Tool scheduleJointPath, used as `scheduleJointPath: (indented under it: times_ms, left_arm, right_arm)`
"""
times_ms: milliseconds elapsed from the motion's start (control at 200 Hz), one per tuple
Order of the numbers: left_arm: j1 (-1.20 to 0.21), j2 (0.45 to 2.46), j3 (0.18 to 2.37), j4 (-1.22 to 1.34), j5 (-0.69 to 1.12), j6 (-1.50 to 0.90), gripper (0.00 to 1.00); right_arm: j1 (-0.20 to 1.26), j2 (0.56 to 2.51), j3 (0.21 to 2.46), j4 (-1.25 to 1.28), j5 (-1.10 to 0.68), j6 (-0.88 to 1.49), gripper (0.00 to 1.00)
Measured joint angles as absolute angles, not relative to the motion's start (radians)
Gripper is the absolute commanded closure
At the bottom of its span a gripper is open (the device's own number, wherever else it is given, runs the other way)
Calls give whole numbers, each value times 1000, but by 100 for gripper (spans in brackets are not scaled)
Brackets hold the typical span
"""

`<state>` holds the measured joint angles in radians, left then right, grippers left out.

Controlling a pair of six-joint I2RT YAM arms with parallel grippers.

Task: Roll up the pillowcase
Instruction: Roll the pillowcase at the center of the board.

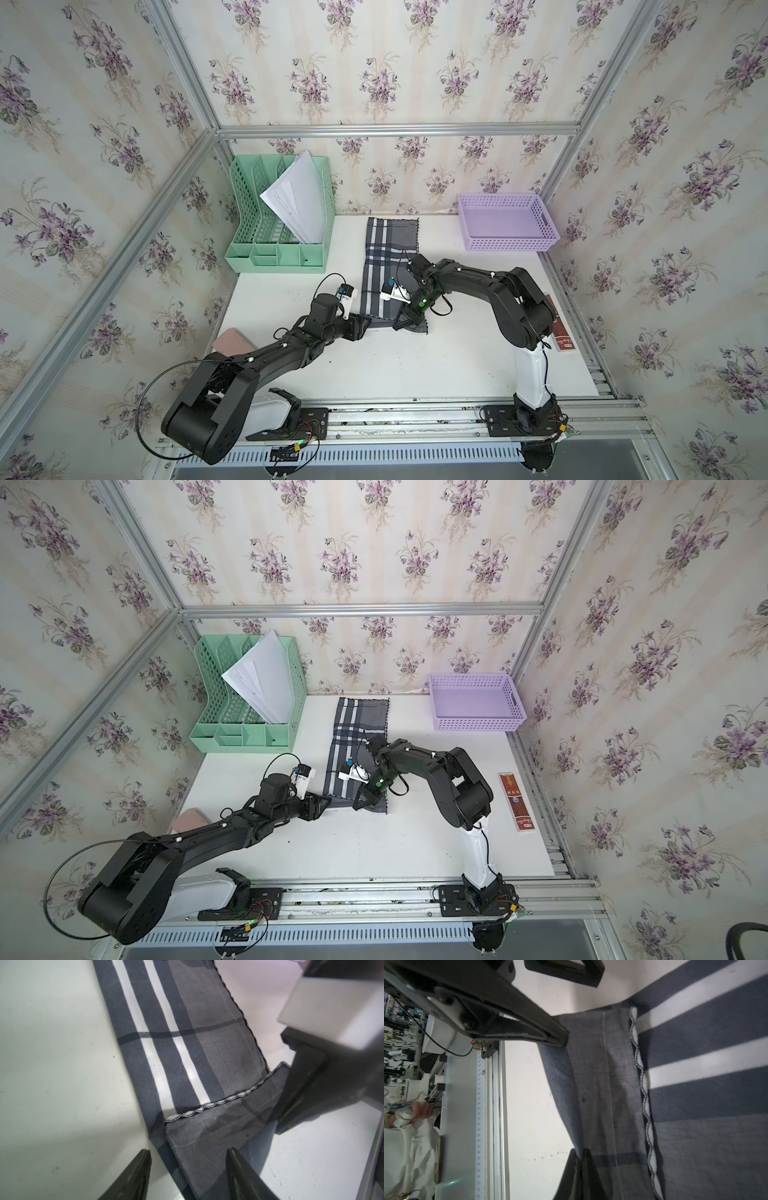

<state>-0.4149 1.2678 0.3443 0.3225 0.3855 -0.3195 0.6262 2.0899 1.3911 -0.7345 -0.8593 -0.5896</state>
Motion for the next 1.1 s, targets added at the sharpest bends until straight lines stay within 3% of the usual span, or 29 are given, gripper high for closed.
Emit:
scheduleJointPath:
  times_ms: [280,490,739,1099]
  left_arm:
    - [-416,1261,317,407,407,-287,15]
    - [-416,1317,310,466,416,-264,16]
    - [-416,1353,349,503,403,-234,24]
    - [-414,1437,400,537,332,-211,24]
  right_arm:
    - [585,2197,1522,-871,-932,-637,100]
    - [555,2280,1634,-947,-946,-644,100]
    - [506,2331,1718,-971,-951,-603,100]
    - [510,2339,1731,-947,-907,-548,99]
